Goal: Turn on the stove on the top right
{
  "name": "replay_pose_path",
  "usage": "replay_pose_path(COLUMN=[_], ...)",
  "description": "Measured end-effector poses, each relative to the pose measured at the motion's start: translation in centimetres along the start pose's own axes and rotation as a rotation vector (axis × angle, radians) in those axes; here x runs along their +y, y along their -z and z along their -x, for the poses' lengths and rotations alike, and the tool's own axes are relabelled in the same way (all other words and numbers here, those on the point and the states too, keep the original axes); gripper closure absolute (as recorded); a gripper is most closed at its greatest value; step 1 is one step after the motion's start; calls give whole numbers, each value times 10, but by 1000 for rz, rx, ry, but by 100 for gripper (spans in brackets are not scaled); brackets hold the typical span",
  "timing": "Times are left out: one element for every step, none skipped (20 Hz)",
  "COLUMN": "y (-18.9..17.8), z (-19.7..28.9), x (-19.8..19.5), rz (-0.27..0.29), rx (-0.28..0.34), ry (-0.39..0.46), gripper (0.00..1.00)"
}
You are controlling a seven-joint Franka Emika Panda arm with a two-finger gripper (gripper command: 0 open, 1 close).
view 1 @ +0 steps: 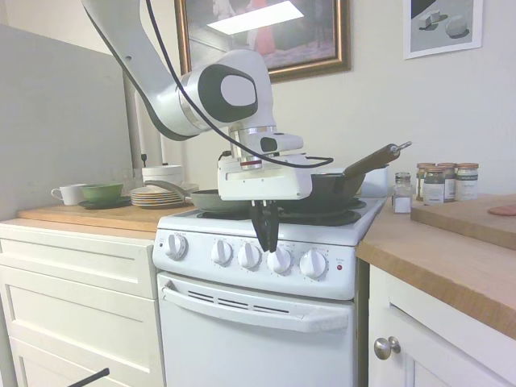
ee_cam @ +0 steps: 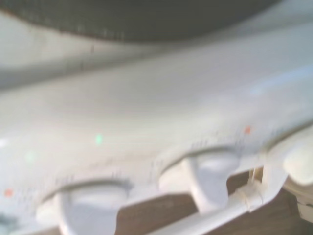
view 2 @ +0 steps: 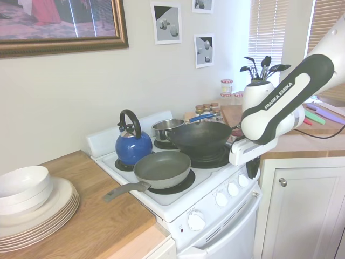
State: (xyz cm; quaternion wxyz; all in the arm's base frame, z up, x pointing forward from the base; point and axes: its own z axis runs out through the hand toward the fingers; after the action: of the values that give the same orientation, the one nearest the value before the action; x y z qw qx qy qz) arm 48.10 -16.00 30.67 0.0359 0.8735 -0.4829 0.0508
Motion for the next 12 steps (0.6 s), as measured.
replay_pose_path(y=[-1, -3, -5, -7, -8, -8, -8, -7, -7, -6, -6, -6], z=[-2, -5, -7, -8, -10, -11, -12, -13, -13, -13, -12, -12], x=[-1, -2, -3, -3, -4, -5, -5, -6, -7, -9, -9, -10], rz=[2, 4, 6, 8, 9, 9, 8, 7, 6, 4, 4, 3], rx=[0, 0, 0, 0, 0, 1, 2, 3, 4, 5, 5, 5], ry=[-1, -2, -3, -4, -5, -5, -5, -5, -4, -3, -2, 0], gripper=[100, 100, 100, 100, 100, 100, 100, 100, 100, 100, 100, 100])
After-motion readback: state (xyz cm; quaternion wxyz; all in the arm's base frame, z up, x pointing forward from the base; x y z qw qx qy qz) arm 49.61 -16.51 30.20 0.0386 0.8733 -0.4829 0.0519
